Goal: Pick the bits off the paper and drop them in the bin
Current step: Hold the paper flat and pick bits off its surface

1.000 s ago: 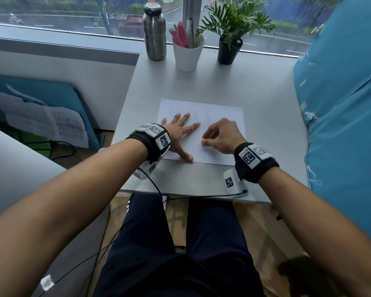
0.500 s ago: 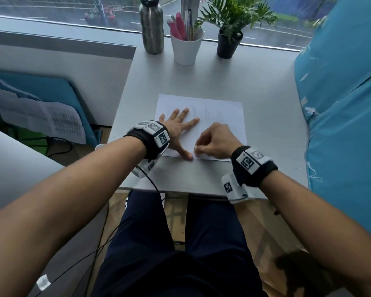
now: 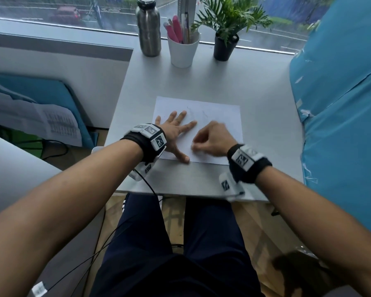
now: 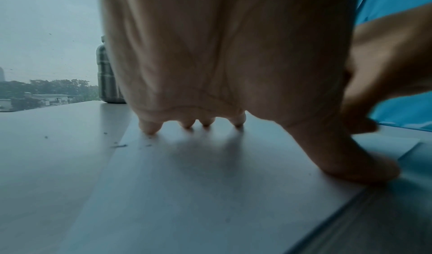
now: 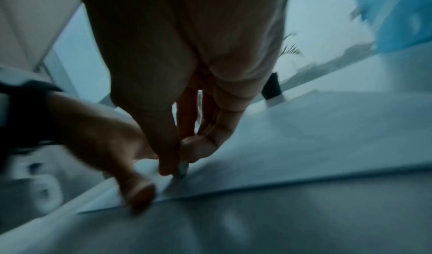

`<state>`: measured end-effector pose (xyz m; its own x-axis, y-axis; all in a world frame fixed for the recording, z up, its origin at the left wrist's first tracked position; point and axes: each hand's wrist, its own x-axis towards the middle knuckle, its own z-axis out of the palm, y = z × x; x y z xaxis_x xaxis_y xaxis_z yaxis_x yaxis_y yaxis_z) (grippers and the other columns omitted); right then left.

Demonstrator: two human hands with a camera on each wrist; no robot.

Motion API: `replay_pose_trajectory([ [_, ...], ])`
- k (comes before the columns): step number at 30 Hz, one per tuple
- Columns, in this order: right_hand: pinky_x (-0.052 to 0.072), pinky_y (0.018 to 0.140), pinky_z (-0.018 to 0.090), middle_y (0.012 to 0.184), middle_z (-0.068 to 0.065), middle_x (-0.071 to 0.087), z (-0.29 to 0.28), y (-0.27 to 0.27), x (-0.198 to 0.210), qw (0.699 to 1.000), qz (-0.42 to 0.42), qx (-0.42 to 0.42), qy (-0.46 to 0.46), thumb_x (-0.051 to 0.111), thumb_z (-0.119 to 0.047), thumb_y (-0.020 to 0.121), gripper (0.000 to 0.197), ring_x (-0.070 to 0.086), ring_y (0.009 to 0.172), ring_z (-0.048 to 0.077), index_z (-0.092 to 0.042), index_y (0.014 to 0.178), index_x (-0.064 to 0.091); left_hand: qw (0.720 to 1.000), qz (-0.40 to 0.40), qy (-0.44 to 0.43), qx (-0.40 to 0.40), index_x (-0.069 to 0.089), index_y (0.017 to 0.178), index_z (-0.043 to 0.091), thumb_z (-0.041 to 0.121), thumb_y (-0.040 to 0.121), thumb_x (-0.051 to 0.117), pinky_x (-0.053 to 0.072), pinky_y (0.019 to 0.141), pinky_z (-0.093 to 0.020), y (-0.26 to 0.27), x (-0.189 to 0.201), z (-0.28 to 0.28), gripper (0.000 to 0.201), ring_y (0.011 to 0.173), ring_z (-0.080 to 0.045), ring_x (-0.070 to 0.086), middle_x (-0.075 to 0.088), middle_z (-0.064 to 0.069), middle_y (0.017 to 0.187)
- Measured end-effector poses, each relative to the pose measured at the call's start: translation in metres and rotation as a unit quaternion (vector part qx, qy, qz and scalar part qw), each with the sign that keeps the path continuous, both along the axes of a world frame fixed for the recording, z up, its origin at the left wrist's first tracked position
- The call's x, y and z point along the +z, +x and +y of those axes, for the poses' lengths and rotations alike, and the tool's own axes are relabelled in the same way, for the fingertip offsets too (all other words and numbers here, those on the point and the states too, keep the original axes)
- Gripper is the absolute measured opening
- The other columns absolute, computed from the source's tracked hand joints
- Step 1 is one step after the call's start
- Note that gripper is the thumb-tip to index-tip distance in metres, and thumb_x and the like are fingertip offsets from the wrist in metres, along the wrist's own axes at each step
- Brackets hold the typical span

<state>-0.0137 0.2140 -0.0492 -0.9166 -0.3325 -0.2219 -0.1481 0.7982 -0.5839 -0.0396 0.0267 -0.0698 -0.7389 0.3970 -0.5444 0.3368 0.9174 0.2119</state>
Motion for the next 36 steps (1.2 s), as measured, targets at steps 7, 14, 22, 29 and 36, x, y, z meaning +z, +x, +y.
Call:
replay_pose_trajectory([
  [7, 0.052, 0.065, 0.012, 0.077, 0.001, 0.076, 0.003, -0.016, 0.002, 0.999, 0.013, -0.036, -0.003, 0.080, -0.021, 0.074, 0.013, 0.063, 0.059, 0.000, -0.013, 0.084, 0.081, 1.000, -0.003, -0.007, 0.002, -0.016, 0.147, 0.051, 0.079, 0.049, 0.076, -0.012, 0.112, -0.063, 0.001, 0.003, 0.001, 0.138, 0.144, -0.024, -0.030, -0.033, 0.005, 0.157],
  [14, 0.044, 0.056, 0.001, 0.078, 0.000, 0.077, 0.006, -0.028, 0.003, 0.999, 0.015, -0.041, -0.003, 0.081, -0.024, 0.073, 0.015, 0.062, 0.060, -0.001, -0.015, 0.085, 0.081, 1.000, -0.003, -0.015, 0.004, -0.017, 0.147, 0.052, 0.078, 0.045, 0.078, -0.010, 0.113, -0.065, -0.001, 0.008, 0.003, 0.142, 0.144, -0.024, -0.030, -0.034, 0.005, 0.157],
  [22, 0.048, 0.061, 0.005, 0.078, 0.000, 0.077, 0.005, -0.031, 0.001, 0.999, 0.025, -0.029, 0.000, 0.080, -0.022, 0.074, 0.013, 0.064, 0.062, 0.002, -0.014, 0.083, 0.081, 1.000, -0.005, -0.007, 0.005, -0.017, 0.146, 0.053, 0.078, 0.043, 0.079, -0.011, 0.112, -0.066, -0.001, 0.006, 0.001, 0.143, 0.144, -0.023, -0.032, -0.034, 0.007, 0.156],
  [29, 0.040, 0.055, -0.001, 0.077, 0.001, 0.077, 0.005, -0.044, 0.005, 0.999, 0.038, -0.033, 0.005, 0.080, -0.023, 0.074, 0.013, 0.058, 0.054, -0.004, -0.013, 0.083, 0.081, 1.000, 0.000, -0.003, 0.006, -0.017, 0.147, 0.050, 0.078, 0.038, 0.080, -0.012, 0.111, -0.067, -0.003, 0.005, 0.002, 0.149, 0.144, -0.023, -0.032, -0.034, 0.008, 0.156],
  [36, 0.047, 0.057, 0.010, 0.074, 0.000, 0.076, 0.002, -0.045, 0.000, 0.999, 0.026, -0.027, -0.006, 0.081, -0.023, 0.074, 0.012, 0.058, 0.049, -0.008, -0.014, 0.081, 0.081, 1.000, -0.002, -0.003, 0.004, -0.022, 0.148, 0.044, 0.080, 0.037, 0.079, -0.013, 0.111, -0.065, -0.006, 0.002, 0.001, 0.155, 0.143, -0.022, -0.033, -0.036, 0.010, 0.155],
])
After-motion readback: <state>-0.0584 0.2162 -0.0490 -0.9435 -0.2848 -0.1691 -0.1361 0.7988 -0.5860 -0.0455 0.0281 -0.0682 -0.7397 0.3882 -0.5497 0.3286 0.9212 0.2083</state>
